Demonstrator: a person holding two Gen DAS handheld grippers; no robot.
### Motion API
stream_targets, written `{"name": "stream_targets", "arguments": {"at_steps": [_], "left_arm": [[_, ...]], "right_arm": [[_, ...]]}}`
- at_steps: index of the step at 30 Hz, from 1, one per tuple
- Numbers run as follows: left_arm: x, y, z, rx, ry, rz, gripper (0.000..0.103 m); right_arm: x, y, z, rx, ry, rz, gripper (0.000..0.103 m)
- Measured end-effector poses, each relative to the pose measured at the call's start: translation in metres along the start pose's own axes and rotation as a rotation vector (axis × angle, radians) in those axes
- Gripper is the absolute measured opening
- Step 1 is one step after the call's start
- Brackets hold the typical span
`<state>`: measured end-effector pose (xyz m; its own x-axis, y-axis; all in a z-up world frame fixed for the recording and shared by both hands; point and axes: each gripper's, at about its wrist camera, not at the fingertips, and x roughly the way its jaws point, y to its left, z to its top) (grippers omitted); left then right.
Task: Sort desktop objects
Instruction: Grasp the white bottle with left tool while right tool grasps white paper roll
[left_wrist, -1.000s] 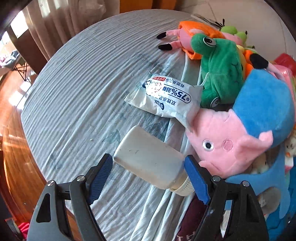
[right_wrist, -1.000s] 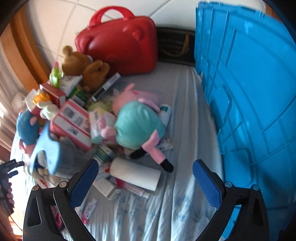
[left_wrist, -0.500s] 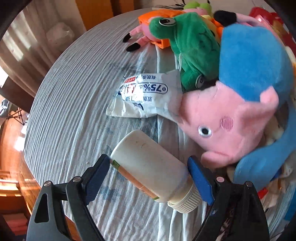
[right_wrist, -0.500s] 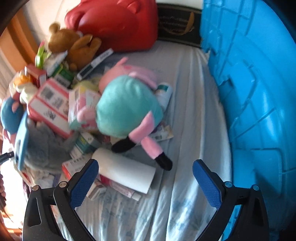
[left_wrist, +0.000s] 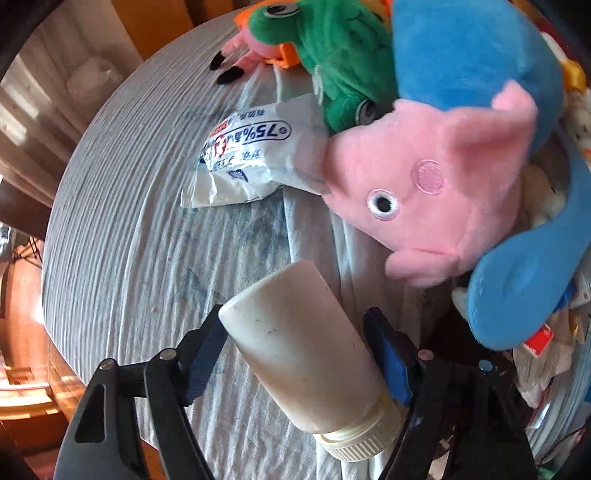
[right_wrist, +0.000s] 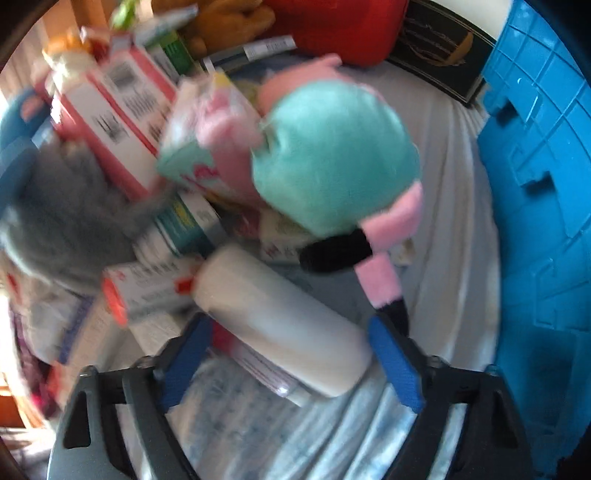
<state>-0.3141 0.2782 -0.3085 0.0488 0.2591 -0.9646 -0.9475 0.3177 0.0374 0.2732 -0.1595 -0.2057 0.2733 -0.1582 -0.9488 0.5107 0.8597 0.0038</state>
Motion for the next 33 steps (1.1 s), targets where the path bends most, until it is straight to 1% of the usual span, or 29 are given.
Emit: {"name": "stream_targets", "arguments": {"at_steps": [1, 2, 4, 5, 6, 7, 8, 9, 11, 12, 14, 15, 16, 17, 18, 19, 21, 22, 24, 27, 28, 31, 33], "left_arm": [[-0.005, -0.005, -0.002, 0.040, -0.020, 0.006, 0.072], [-0.009, -0.008, -0.004, 0.066, -0.034, 0.011, 0.071], [-0.015, -0.015, -0.006, 0.105, -0.062, 0.016, 0.071], [-0.019, -0.019, -0.008, 0.110, -0.072, 0.019, 0.071], [-0.021, -0.017, -0.008, 0.102, -0.075, 0.019, 0.071], [-0.023, -0.016, -0.007, 0.087, -0.071, 0.015, 0.071], [-0.025, -0.013, -0.006, 0.063, -0.064, 0.003, 0.071], [-0.026, -0.011, -0.007, 0.035, -0.050, -0.013, 0.071], [-0.024, -0.012, -0.013, -0.001, -0.013, -0.029, 0.071], [-0.017, -0.003, -0.010, -0.014, 0.009, -0.022, 0.071], [-0.010, 0.000, -0.015, -0.044, 0.037, -0.016, 0.071], [-0.006, 0.001, -0.017, -0.061, 0.045, -0.012, 0.071], [-0.003, 0.000, -0.017, -0.075, 0.047, -0.013, 0.071], [-0.001, 0.001, -0.018, -0.089, 0.041, -0.022, 0.068], [0.000, 0.002, -0.018, -0.099, 0.040, -0.029, 0.060], [0.001, 0.002, -0.019, -0.108, 0.040, -0.029, 0.058], [0.001, -0.002, -0.019, -0.110, 0.028, -0.018, 0.056], [0.000, -0.003, -0.019, -0.109, 0.021, -0.011, 0.056], [-0.003, -0.007, -0.021, -0.106, 0.009, 0.002, 0.055], [-0.018, -0.011, -0.027, -0.110, -0.019, 0.005, 0.054], [-0.025, -0.012, -0.029, -0.107, -0.034, 0.007, 0.054], [-0.057, -0.019, -0.037, -0.079, -0.113, 0.036, 0.053], [-0.079, -0.022, -0.040, -0.065, -0.161, 0.039, 0.052]], "right_arm": [[0.001, -0.001, -0.001, 0.017, 0.022, -0.005, 0.070], [0.001, -0.006, -0.004, 0.053, 0.043, 0.017, 0.067], [0.000, -0.015, -0.008, 0.120, 0.082, 0.094, 0.064], [-0.002, -0.016, -0.010, 0.127, 0.084, 0.121, 0.064], [-0.005, -0.017, -0.011, 0.125, 0.078, 0.132, 0.065], [-0.006, -0.017, -0.012, 0.123, 0.073, 0.132, 0.069], [-0.007, -0.017, -0.012, 0.116, 0.065, 0.115, 0.075], [-0.008, -0.017, -0.011, 0.108, 0.057, 0.092, 0.077], [-0.007, -0.016, -0.009, 0.097, 0.049, 0.072, 0.077], [-0.006, -0.016, -0.009, 0.097, 0.050, 0.079, 0.077], [-0.004, -0.013, -0.007, 0.083, 0.053, 0.067, 0.076], [-0.004, -0.010, -0.006, 0.063, 0.048, 0.044, 0.075], [-0.003, -0.009, -0.005, 0.054, 0.046, 0.035, 0.068], [-0.002, -0.007, -0.004, 0.049, 0.059, 0.049, 0.059], [-0.001, -0.006, -0.003, 0.049, 0.069, 0.061, 0.058], [-0.001, -0.004, -0.002, 0.044, 0.072, 0.058, 0.058], [-0.002, -0.001, 0.001, 0.031, 0.056, 0.048, 0.058], [-0.003, -0.001, 0.004, 0.035, 0.042, 0.052, 0.059], [0.002, -0.001, 0.011, 0.047, 0.035, 0.072, 0.059], [0.001, 0.000, 0.012, 0.052, 0.043, 0.086, 0.051], [-0.003, 0.000, 0.011, 0.058, 0.037, 0.086, 0.048], [-0.023, -0.005, 0.006, 0.094, -0.006, 0.112, 0.047], [-0.037, -0.005, 0.001, 0.123, -0.049, 0.126, 0.047]]}}
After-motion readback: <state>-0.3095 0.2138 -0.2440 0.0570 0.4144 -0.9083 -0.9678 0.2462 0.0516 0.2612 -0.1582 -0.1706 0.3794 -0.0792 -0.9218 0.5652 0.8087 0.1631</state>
